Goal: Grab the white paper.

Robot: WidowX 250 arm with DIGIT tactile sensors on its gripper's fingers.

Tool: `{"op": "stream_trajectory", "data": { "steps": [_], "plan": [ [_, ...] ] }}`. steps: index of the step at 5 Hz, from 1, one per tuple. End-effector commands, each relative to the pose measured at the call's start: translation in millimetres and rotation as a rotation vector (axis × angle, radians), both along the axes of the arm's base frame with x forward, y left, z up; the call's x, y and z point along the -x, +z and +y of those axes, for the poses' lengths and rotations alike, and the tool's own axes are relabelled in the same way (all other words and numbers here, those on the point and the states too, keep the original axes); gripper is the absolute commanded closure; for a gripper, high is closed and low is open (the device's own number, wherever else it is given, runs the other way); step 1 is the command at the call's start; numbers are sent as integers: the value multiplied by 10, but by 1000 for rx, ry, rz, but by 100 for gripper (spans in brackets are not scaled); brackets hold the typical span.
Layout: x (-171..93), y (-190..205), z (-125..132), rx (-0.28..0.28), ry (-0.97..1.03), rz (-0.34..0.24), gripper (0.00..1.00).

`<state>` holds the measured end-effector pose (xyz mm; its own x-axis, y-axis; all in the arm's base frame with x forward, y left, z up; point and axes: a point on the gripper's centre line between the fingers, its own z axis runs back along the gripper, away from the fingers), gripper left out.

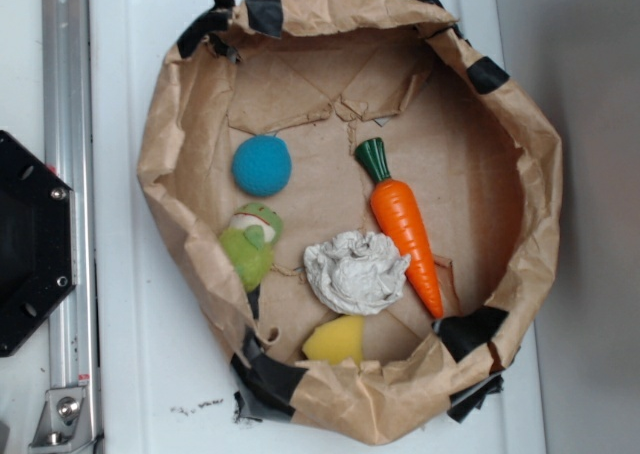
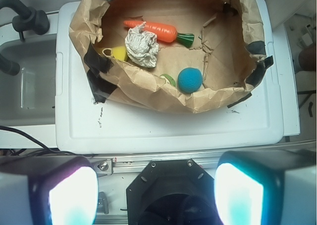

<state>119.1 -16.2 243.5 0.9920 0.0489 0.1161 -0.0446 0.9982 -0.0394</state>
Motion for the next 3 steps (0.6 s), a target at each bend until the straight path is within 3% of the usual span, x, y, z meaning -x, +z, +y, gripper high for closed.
{"op": "stream_trajectory", "data": {
  "steps": [1,3],
  "plan": [
    [0,0,0,0,0,0,0],
    [-975,-724,10,127,129,108,0]
  ]
}}
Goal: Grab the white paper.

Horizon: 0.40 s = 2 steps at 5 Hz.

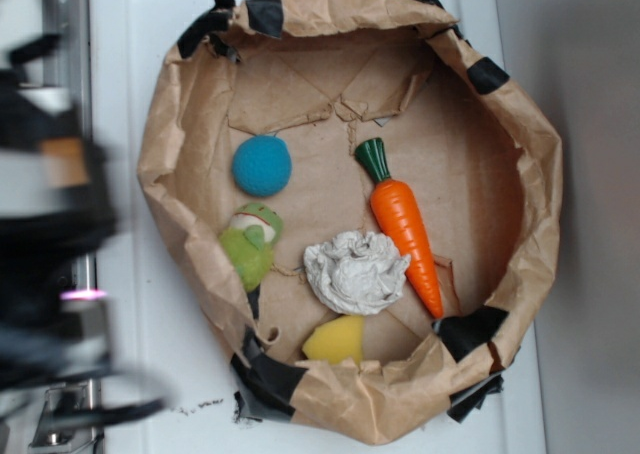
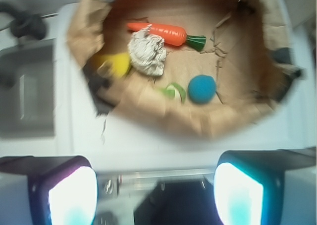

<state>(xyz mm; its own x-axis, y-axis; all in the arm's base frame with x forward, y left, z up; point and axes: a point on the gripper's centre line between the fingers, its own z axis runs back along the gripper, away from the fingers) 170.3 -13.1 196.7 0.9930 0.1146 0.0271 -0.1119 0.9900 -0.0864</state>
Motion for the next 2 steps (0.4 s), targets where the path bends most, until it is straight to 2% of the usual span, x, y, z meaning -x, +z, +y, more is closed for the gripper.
{"op": "stream_trajectory", "data": {
  "steps": [1,2],
  "plan": [
    [-878,-658,53,81,169,-80,0],
    [-1066,-1125,-78,120,149,-97,0]
  ]
}}
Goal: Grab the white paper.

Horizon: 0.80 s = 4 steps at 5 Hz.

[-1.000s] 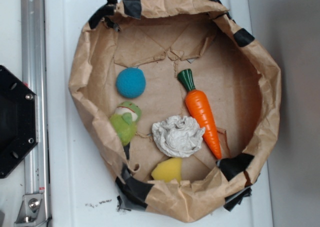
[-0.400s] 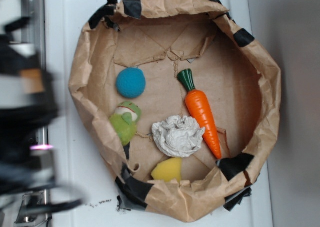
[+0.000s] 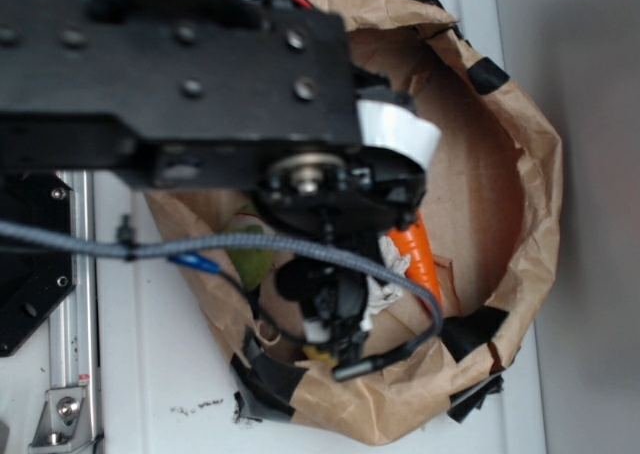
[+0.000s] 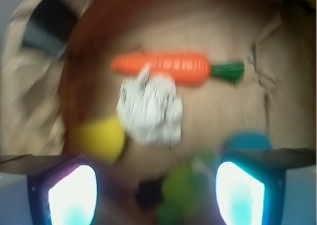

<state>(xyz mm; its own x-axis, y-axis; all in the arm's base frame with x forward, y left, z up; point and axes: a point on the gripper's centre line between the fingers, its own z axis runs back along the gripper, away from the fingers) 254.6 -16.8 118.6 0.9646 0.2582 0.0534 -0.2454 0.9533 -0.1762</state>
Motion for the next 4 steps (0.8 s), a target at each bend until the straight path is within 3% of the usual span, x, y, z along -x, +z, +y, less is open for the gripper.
{"op": "stream_trajectory", "data": {
  "steps": [1,2,3,4],
  "plan": [
    [-287,-649,-291,7,-114,-47,0],
    [-216,-940,-481,-37,-169,-9,69],
    [-173,-684,-416,-50,-159,-32,100],
    [-202,-189,-228,-131,-162,-67,100]
  ]
}}
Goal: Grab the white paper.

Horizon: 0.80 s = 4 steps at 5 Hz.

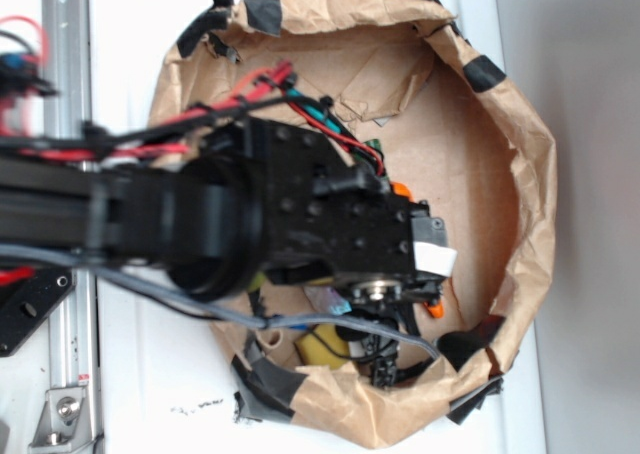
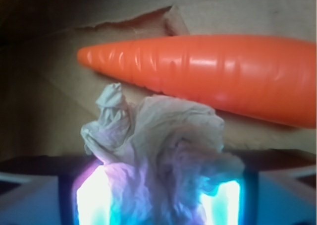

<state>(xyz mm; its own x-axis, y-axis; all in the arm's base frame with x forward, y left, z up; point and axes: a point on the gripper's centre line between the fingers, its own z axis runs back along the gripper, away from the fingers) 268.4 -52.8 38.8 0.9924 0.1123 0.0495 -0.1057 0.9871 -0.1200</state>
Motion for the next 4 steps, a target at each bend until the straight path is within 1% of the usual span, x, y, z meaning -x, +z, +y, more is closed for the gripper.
{"op": "stream_trajectory", "data": {
  "steps": [1,2,3,4],
  "plan": [
    [-28,1114,444,-99,-14,-104,100],
    [42,1595,617,-157,-66,-136,100],
    [89,1788,663,-207,-135,-177,100],
    [91,1782,673,-194,-137,-186,100]
  ]
}}
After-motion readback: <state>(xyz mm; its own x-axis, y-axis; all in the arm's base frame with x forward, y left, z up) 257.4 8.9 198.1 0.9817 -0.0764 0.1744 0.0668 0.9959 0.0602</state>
